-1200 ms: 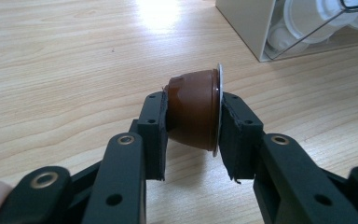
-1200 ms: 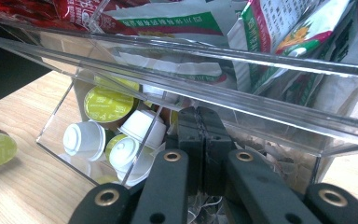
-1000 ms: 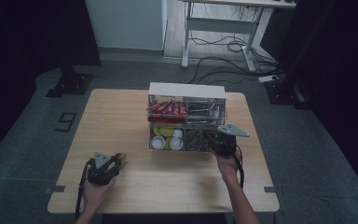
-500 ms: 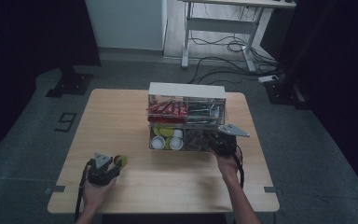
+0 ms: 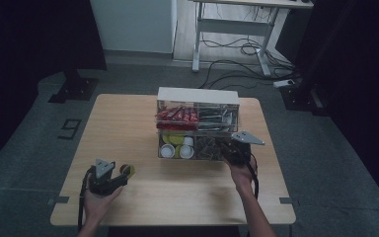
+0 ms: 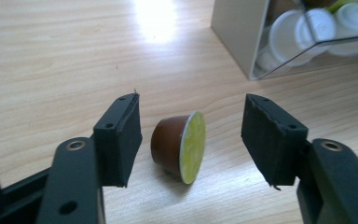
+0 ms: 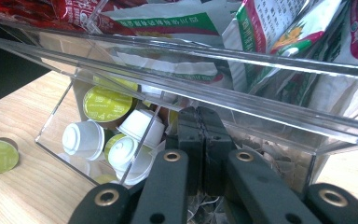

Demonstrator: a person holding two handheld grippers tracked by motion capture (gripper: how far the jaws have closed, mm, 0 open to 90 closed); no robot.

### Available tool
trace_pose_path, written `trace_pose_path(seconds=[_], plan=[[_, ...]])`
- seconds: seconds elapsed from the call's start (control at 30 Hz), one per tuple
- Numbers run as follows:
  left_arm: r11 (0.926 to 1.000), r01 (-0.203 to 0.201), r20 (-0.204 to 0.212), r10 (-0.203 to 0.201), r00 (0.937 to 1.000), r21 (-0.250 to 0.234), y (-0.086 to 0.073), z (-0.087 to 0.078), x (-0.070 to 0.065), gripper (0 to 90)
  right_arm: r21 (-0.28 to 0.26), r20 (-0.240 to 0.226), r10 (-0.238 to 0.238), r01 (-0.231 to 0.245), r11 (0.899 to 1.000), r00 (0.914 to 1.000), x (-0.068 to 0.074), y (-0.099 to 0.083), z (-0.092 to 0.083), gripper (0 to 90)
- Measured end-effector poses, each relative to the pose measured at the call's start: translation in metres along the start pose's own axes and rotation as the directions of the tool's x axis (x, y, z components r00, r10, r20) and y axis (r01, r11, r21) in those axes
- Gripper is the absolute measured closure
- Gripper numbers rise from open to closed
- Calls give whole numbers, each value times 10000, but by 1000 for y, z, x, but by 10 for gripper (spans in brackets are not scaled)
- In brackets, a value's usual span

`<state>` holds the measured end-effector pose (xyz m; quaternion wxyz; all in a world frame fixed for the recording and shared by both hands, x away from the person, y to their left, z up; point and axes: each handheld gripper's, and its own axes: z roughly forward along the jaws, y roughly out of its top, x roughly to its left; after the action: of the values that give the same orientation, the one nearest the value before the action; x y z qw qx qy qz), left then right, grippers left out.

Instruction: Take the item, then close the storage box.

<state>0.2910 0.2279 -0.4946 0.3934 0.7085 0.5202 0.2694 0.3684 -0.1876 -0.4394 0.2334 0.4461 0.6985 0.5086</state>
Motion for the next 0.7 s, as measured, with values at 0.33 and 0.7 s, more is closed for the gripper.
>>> trace_pose_path(seconds=[0.33,0.7], plan=[[9997,-258,469,259,9986,-37,-1,-8,-19,360,-39,1,31,-31,10000,10000,0,-2,-1,878],[9998,60,878,-75,9961,182,-10,-3,-26,358,-74,-50,45,-45,10000,10000,2,-6,-4,878]])
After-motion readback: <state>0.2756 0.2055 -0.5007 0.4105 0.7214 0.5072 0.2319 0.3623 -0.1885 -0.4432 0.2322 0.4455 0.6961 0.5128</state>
